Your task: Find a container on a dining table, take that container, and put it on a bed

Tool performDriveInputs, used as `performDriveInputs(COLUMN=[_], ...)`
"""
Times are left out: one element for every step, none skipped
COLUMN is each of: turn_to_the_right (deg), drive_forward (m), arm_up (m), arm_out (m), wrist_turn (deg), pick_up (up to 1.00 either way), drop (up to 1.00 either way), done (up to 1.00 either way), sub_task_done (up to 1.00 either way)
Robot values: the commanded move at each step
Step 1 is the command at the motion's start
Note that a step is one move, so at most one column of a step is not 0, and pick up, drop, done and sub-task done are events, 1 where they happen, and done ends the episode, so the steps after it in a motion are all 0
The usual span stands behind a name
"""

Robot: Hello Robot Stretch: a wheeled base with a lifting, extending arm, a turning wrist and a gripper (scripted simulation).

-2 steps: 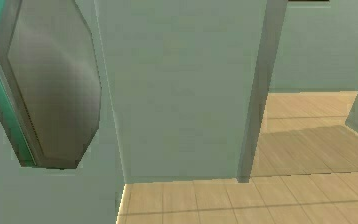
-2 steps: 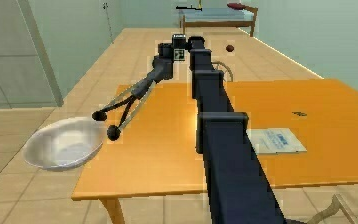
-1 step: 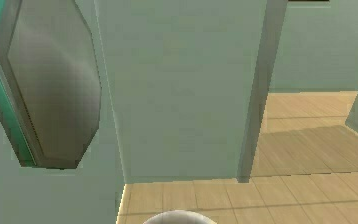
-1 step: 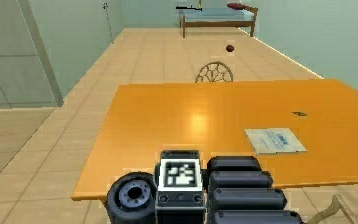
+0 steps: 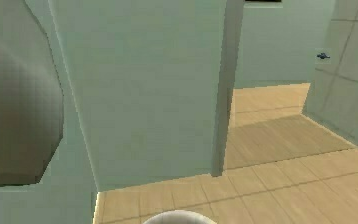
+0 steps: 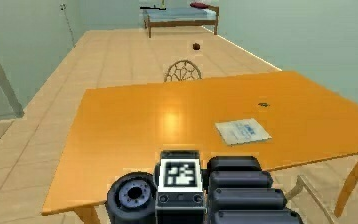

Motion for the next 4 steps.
performDriveInputs(turn_to_the_right=[0.0, 45.0, 30.0, 0.0], drive_forward=[0.6, 0.0, 0.0, 1.0], arm_up=[0.0, 0.0, 0.0, 0.0], arm_out=[0.0, 0.0, 0.0, 0.0], wrist_turn=[0.0, 0.0, 0.0, 0.0], pick_up=[0.0, 0.0, 0.0, 0.0], drop=[0.0, 0.0, 0.0, 0.0], done=[0.0, 0.0, 0.0, 0.0], sub_task_done=[0.0, 0.0, 0.0, 0.0])
